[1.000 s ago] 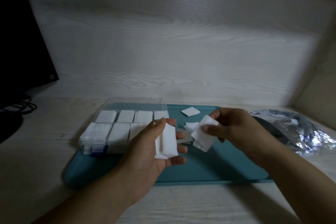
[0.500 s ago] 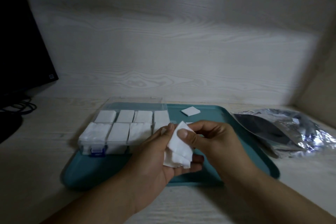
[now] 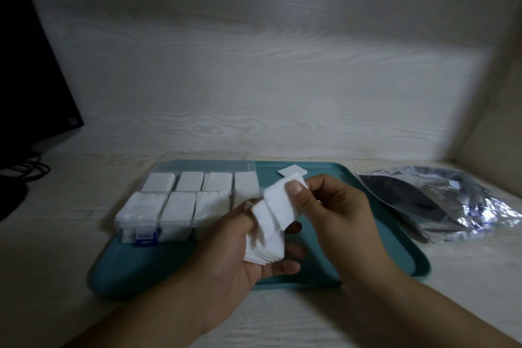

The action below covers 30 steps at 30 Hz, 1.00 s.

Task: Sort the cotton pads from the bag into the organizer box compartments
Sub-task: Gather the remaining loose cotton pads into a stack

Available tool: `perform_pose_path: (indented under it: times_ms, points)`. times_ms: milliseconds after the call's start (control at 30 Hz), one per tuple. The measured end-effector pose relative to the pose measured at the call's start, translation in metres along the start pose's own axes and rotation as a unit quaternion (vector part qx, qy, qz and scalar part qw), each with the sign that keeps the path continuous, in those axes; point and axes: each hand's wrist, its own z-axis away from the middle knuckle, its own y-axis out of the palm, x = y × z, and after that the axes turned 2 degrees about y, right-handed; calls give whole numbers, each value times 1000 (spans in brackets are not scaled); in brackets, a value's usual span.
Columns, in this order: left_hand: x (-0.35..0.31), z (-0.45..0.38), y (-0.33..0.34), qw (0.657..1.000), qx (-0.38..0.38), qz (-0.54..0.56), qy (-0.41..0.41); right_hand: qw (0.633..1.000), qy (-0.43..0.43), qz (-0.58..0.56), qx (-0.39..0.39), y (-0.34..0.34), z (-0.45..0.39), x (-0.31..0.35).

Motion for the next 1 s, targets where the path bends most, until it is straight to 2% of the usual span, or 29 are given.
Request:
perform_pose_path:
  times_ms: [133,300,467,600,867,1000]
  points:
    - [-2,0,1,1000,-7,11,-10,993,-37,90,70,-3,-2,0]
    - [-5,2,2,999,4,30,-29,975,-89,179,101,-9,-5,-5]
    - [-4,5,-1,1000,1,17,-22,978,-84,167,90,-9,-7,-8]
    - [-5,5,1,1000,-7,11,-24,987,-79,133,50,-9,-11,-10]
    - [-3,7,3,1000,6,-15,-13,973,-108,199,48,-12,-7,-9]
    - [-3,7,3,1000,14,-6,-14,981,-75,176,29,-11,-8,-8]
